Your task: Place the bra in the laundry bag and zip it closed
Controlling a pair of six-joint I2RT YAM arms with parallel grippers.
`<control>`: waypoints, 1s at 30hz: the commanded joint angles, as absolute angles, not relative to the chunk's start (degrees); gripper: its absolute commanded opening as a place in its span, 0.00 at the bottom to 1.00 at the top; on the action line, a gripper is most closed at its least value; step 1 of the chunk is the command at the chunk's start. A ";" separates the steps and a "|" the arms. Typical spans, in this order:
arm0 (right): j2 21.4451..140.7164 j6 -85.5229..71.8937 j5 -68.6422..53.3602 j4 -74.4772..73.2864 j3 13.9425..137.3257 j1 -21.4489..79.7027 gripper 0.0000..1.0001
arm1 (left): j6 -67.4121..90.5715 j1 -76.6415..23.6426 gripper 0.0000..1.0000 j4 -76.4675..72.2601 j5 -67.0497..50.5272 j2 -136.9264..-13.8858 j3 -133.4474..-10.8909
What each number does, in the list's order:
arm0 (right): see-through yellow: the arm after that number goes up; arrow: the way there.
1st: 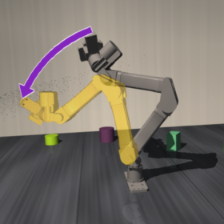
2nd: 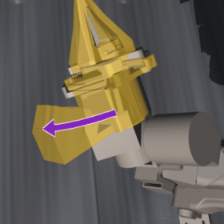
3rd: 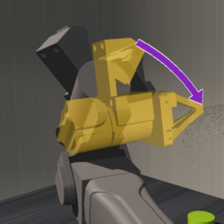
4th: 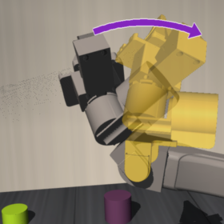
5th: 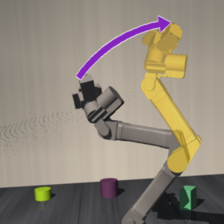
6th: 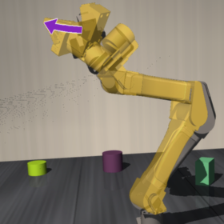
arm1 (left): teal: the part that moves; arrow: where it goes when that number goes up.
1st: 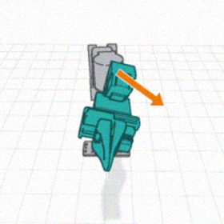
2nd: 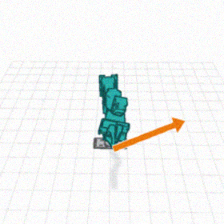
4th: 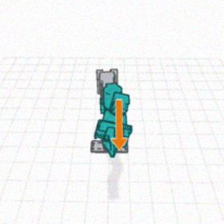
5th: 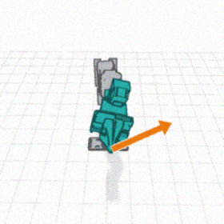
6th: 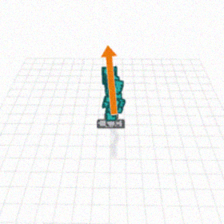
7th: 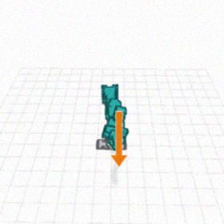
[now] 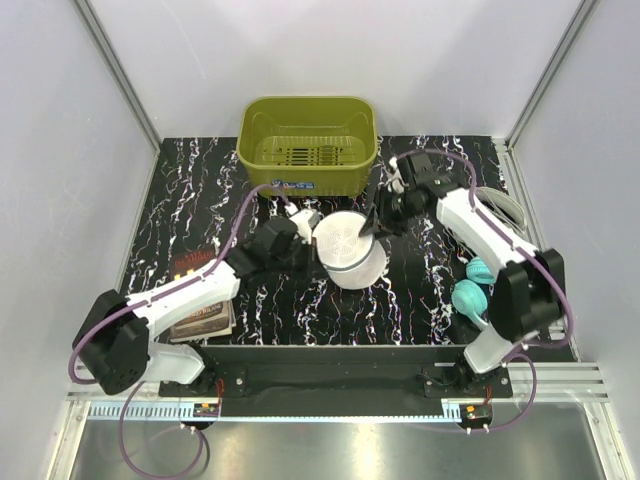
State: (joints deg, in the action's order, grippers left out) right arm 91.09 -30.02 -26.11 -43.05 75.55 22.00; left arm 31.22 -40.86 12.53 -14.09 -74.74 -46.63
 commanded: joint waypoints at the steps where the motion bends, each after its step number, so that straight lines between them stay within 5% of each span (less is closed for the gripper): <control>1: 97.89 -26.19 -22.95 -51.72 87.70 21.62 0.57 | 40.58 -45.61 0.00 3.44 -14.94 -76.10 -49.39; 7: 94.94 -28.02 -21.80 -57.57 84.39 21.45 0.85 | 44.47 -47.02 0.00 0.35 -14.24 -81.12 -51.85; 17: 77.97 -43.76 -23.12 -52.38 67.34 21.62 0.87 | 44.56 -48.34 0.00 1.23 -14.24 -84.28 -55.46; 19: 76.82 -49.11 -24.68 -50.63 65.49 21.62 0.87 | 45.17 -48.78 0.00 1.14 -14.41 -84.55 -55.37; 20: 75.77 -51.22 -25.22 -48.28 63.48 21.62 1.00 | 45.35 -48.87 0.00 1.14 -14.50 -84.72 -55.55; 30: 77.08 -59.51 -22.77 -38.14 59.50 21.80 1.00 | 45.18 -52.12 0.00 0.53 -14.68 -86.92 -57.83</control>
State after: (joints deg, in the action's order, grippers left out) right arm 75.57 -56.93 -23.94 -43.13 58.85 21.69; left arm 45.10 -51.24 3.68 -14.37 -86.13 -54.43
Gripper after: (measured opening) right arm 0.994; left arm 0.012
